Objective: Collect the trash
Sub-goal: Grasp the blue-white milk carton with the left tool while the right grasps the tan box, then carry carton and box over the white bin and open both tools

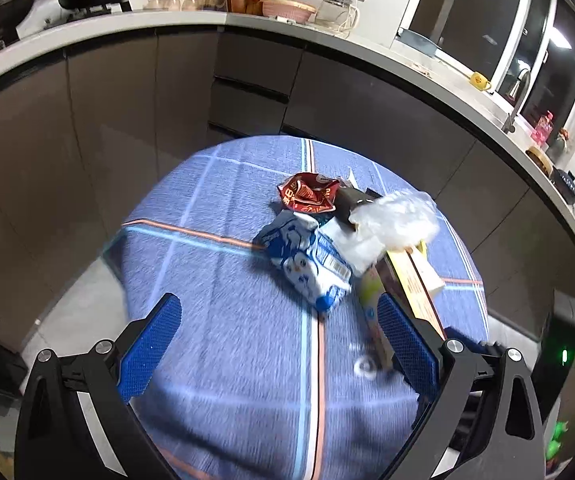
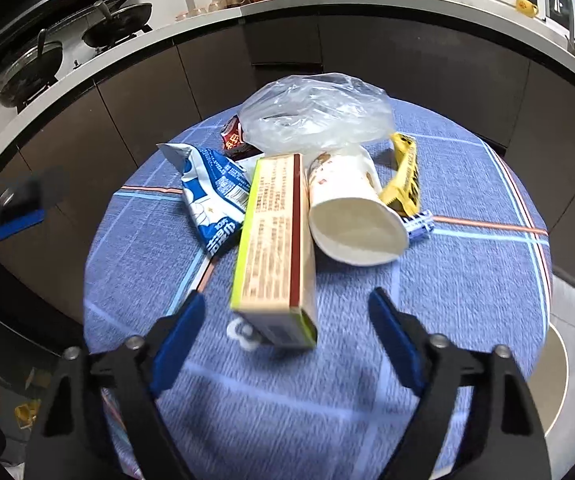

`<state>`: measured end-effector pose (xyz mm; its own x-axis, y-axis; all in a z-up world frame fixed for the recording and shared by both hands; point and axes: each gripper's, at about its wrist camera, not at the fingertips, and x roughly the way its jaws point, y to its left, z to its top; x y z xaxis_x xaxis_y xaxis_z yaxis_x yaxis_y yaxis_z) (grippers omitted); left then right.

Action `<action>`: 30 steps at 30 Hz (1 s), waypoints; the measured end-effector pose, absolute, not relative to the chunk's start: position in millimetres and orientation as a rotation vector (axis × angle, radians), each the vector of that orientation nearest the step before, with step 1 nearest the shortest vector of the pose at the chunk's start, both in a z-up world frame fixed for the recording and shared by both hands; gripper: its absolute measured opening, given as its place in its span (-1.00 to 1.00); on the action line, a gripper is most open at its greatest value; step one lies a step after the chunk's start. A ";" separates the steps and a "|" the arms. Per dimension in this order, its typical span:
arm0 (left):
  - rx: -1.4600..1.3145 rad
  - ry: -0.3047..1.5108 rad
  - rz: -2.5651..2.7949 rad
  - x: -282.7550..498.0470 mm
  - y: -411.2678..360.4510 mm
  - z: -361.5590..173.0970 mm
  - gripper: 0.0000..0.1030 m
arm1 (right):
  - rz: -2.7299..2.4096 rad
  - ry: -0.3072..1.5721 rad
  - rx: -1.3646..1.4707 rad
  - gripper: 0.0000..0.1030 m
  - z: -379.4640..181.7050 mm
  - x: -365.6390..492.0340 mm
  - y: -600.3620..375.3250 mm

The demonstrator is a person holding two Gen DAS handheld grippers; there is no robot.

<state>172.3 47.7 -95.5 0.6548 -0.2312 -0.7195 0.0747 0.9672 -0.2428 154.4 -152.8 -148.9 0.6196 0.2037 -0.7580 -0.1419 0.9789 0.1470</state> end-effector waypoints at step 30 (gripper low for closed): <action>-0.107 0.958 -0.300 219.5 18.0 -120.0 -0.72 | 0.238 0.863 0.155 -0.42 -131.6 122.0 -170.5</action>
<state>219.5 18.0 -120.0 0.5379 -0.2984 -0.7884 0.2041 0.9535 -0.2217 122.0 -170.5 -131.6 0.6264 0.2692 -0.7316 -0.1440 0.9623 0.2308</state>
